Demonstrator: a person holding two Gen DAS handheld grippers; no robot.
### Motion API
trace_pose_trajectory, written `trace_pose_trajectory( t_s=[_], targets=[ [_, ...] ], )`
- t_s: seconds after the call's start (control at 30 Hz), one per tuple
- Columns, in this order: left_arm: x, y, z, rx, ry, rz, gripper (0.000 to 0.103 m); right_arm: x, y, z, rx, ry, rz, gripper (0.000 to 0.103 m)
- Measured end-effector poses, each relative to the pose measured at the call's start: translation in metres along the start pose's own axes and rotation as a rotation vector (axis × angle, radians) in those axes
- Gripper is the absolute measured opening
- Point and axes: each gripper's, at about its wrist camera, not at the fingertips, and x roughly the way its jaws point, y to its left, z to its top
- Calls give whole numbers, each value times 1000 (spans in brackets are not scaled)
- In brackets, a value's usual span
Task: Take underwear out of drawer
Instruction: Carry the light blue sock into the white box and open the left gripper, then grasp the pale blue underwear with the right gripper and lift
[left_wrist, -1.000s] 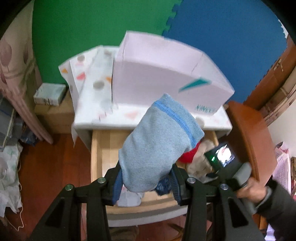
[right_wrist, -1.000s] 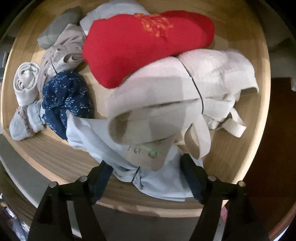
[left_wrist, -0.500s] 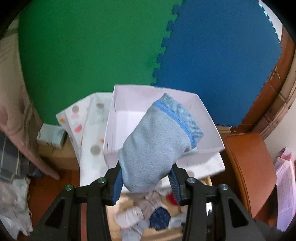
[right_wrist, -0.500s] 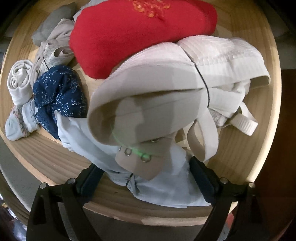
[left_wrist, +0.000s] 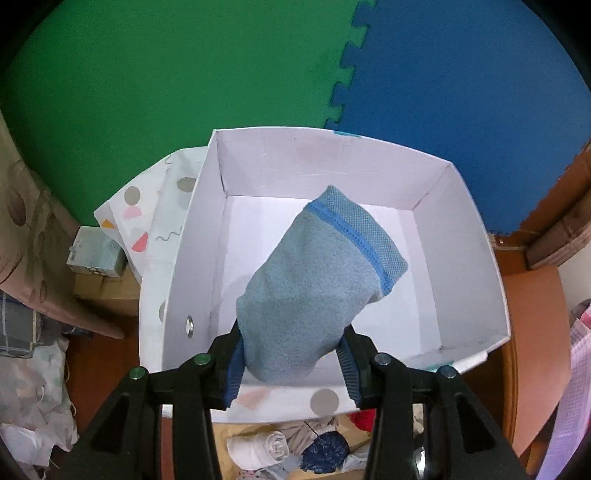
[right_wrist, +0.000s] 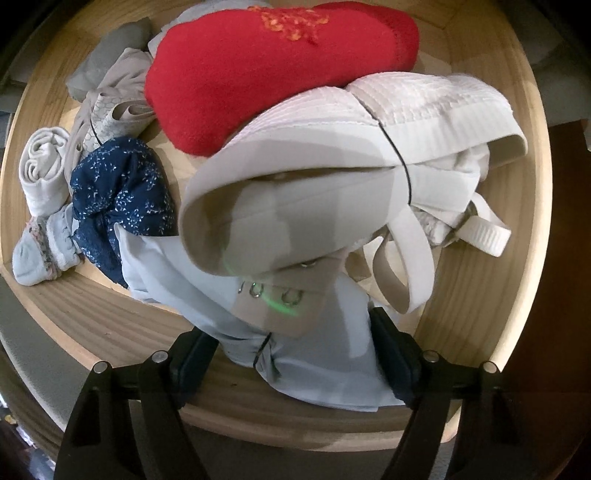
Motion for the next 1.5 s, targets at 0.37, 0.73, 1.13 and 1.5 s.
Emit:
trace_pose_trajectory(
  t_s=[0.37, 0.73, 1.13, 1.5],
  targets=[
    [25, 12, -11, -117, 77, 120, 45, -4, 1, 2, -6, -2, 3, 77],
    [25, 4, -17, -129, 97, 185, 50, -4, 0, 4, -7, -1, 4, 77],
    [0, -2, -23, -48, 2, 163, 53, 0, 5, 7, -9, 2, 4, 77],
    [-57, 28, -79, -23, -51, 137, 53, 1, 7, 10, -16, 18, -6, 78]
  ],
)
